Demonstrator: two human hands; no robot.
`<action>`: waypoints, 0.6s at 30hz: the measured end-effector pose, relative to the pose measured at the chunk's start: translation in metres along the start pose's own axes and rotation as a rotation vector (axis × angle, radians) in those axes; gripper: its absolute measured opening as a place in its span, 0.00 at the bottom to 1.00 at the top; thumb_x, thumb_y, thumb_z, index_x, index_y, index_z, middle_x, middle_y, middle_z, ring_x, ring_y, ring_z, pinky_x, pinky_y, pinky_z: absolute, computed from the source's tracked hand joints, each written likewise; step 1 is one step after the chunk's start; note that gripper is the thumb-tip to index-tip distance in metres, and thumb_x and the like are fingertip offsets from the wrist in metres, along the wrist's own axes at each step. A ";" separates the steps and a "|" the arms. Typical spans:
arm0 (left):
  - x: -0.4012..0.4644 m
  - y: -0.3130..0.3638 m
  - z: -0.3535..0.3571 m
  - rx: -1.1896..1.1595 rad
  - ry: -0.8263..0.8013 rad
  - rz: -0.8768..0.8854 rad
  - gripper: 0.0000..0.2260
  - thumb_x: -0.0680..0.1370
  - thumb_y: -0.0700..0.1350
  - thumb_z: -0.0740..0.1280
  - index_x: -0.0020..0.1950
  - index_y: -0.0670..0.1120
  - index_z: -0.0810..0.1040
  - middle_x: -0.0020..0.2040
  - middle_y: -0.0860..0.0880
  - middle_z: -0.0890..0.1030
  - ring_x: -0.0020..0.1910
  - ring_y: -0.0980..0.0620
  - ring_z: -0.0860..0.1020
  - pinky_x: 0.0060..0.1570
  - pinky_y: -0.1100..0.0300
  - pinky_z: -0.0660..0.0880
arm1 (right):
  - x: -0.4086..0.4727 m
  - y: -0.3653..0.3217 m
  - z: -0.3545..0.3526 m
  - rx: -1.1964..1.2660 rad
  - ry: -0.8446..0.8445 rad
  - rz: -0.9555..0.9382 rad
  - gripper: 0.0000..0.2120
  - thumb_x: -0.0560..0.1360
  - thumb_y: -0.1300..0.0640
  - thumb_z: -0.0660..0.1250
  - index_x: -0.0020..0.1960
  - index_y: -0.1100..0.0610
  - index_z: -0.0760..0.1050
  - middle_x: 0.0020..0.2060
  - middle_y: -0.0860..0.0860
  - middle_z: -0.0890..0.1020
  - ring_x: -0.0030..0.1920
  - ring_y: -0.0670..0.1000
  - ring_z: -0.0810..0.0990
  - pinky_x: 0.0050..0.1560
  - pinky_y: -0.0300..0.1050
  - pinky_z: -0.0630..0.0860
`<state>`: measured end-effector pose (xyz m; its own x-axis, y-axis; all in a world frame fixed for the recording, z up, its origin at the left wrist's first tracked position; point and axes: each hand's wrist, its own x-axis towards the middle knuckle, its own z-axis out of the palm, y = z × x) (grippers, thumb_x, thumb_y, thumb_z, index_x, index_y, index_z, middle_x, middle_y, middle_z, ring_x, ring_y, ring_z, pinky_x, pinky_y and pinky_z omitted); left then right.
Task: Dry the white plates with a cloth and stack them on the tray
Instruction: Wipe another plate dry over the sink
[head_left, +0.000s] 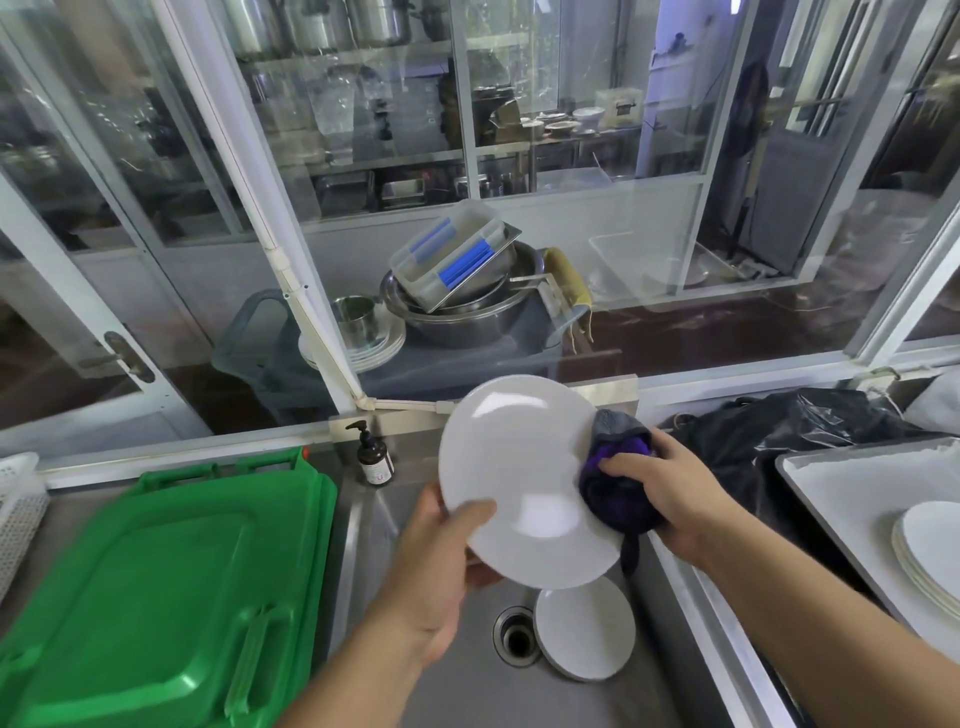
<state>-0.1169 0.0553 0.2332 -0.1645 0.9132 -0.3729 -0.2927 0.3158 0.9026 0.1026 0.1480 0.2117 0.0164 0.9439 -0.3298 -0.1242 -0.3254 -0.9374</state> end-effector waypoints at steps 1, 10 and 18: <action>0.005 0.007 -0.004 0.044 -0.005 -0.020 0.12 0.82 0.42 0.66 0.65 0.51 0.78 0.57 0.44 0.86 0.52 0.43 0.83 0.43 0.50 0.80 | -0.001 -0.004 -0.002 -0.053 -0.013 -0.030 0.17 0.71 0.68 0.76 0.56 0.55 0.83 0.49 0.59 0.87 0.51 0.63 0.86 0.58 0.64 0.83; 0.026 0.045 -0.015 0.465 -0.134 0.013 0.12 0.82 0.48 0.69 0.59 0.41 0.82 0.51 0.42 0.88 0.52 0.43 0.86 0.57 0.48 0.80 | -0.009 -0.042 -0.006 -0.286 -0.123 -0.196 0.19 0.70 0.67 0.77 0.54 0.47 0.82 0.45 0.51 0.87 0.45 0.55 0.87 0.49 0.51 0.86; 0.052 -0.004 -0.014 0.375 0.146 0.218 0.31 0.67 0.74 0.71 0.56 0.51 0.84 0.52 0.51 0.88 0.55 0.44 0.85 0.59 0.36 0.79 | -0.007 -0.015 0.001 -0.029 0.009 -0.058 0.16 0.71 0.61 0.79 0.54 0.48 0.80 0.51 0.54 0.86 0.52 0.58 0.85 0.57 0.61 0.84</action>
<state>-0.1374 0.0975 0.2071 -0.3235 0.9312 -0.1678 0.1202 0.2163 0.9689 0.1037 0.1462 0.2280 0.0315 0.9609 -0.2752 -0.0944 -0.2713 -0.9579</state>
